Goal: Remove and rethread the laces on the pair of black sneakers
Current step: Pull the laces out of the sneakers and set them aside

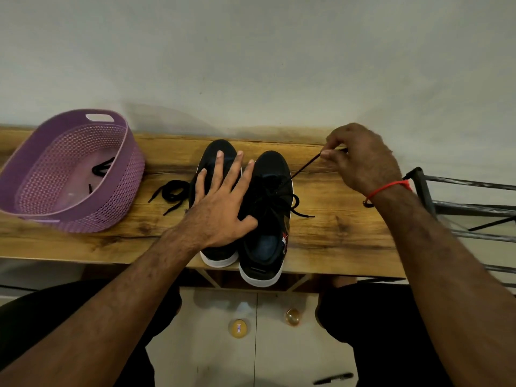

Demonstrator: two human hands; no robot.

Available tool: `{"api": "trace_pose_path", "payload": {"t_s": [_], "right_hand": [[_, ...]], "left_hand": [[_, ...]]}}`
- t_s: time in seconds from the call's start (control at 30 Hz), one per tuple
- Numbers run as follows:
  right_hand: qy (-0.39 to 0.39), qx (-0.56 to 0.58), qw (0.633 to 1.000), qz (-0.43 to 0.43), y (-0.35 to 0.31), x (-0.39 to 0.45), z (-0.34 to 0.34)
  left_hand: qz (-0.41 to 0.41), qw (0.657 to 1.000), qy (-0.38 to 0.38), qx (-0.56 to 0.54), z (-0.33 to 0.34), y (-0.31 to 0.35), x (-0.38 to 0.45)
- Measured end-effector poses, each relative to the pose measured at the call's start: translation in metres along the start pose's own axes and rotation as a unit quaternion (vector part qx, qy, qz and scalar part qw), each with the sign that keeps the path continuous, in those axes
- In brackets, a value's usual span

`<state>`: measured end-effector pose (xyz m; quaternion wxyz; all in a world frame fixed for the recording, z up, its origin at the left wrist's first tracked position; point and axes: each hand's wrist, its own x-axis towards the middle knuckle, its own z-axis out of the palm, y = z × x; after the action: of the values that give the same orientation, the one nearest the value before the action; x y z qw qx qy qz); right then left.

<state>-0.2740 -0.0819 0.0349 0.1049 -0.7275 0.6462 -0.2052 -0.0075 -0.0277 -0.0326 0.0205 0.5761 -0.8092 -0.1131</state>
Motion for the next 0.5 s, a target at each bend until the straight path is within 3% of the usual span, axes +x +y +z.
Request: {"api": "trace_pose_path", "payload": {"t_s": [0.1,0.23,0.33,0.4,0.5], "right_hand": [[0.132,0.039,0.988,0.077,0.010,0.004,-0.007],[0.209,0.028,0.966,0.151,0.010,0.004,-0.008],[0.288,0.090,0.931,0.207,0.029,0.009,-0.027],[0.295,0.103,0.931,0.188,0.053,0.011,-0.046],[0.211,0.118,0.960,0.139,0.058,0.007,-0.045]], "left_hand": [[-0.001,1.000,-0.007,0.002,0.000,0.000,0.000],[0.003,1.000,-0.009,0.001,0.000,0.000,-0.001],[0.005,1.000,-0.012,0.006,0.000,-0.005,-0.005],[0.006,1.000,-0.009,0.008,0.001,-0.007,-0.007],[0.011,1.000,-0.005,0.003,0.001,-0.008,-0.006]]}}
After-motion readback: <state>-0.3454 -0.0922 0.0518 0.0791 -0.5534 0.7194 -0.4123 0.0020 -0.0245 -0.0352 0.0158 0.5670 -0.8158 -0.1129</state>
